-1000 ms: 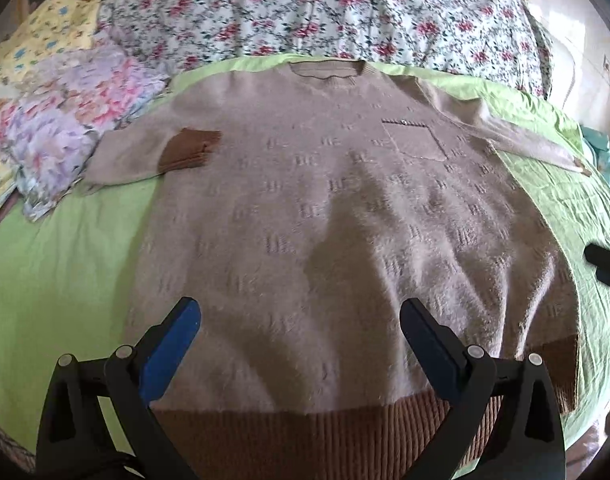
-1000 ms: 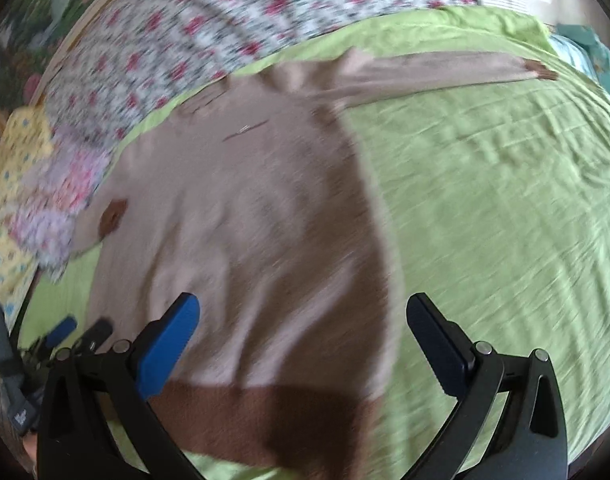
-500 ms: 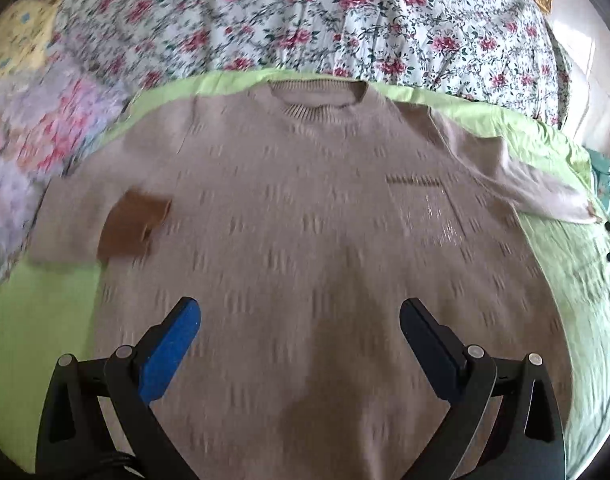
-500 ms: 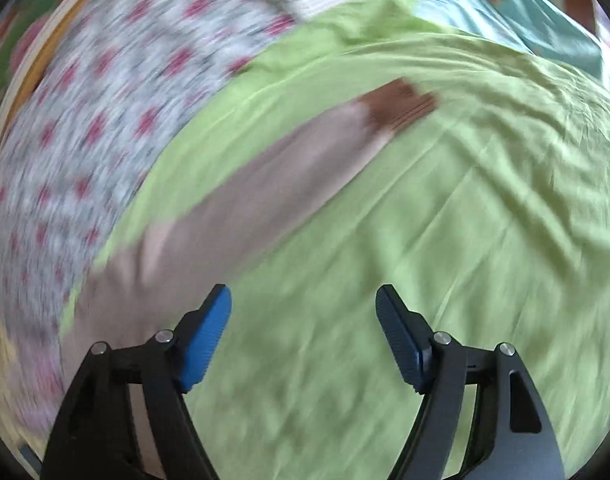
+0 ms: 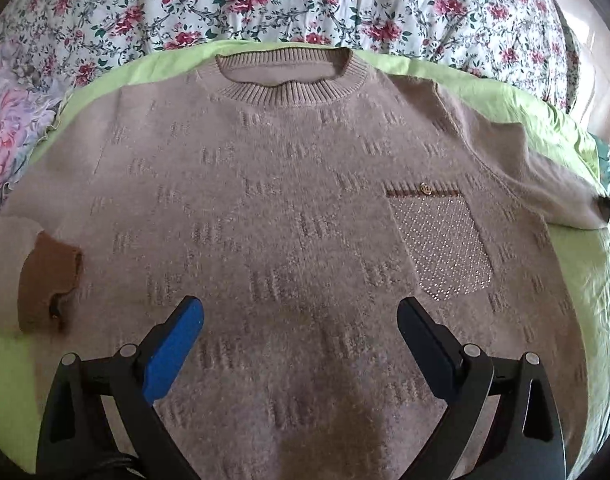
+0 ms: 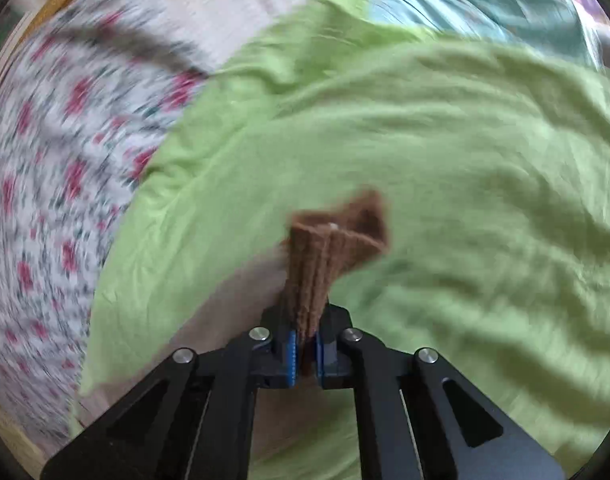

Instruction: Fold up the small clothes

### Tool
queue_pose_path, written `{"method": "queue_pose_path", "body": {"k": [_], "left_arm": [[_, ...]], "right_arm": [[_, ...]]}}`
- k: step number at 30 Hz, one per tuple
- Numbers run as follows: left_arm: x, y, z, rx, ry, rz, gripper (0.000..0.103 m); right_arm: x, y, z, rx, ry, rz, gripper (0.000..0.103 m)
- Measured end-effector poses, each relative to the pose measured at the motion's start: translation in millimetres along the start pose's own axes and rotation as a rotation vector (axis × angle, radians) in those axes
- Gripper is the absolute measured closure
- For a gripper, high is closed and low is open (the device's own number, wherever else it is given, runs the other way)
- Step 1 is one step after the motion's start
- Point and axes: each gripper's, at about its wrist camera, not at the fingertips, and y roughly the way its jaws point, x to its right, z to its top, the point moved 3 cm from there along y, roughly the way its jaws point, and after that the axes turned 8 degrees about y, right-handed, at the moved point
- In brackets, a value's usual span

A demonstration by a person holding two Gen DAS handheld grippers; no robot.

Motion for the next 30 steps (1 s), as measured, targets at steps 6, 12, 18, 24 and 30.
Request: {"method": "queue_pose_path", "body": {"k": [6,12,18,24,30], "left_arm": [[-24.1,-9.1,-10.4,0.025,-0.005,-0.027,0.012],[-75.6,-28.7,-31.4,0.045,-0.112,-0.106,0.012],[-123.3,-45.0,-45.4,0.064,-0.171,-0.120,0.012],[-136.6,-31.8,-27.8,0.046,-0.204,-0.158,0.012],[-112.1,13.2,1.1,-0.016,-0.164,-0.161,0.012]], "right_arm": [[-128.3,-44.7,-96.2,-0.082,-0.238,0.301,0.096],[-271.1,-67.2,-266.0,-0.369,-0.431,0.646,0.096],[-353.4,-25.6,-426.9,-0.618,-0.559,0.696,0.096],[-353.8,8.8,-498.1,-0.751,-0.629,0.555,0.072],[-318.4,-16.7,-441.9,-0.617,-0.525,0.604,0.031]]}}
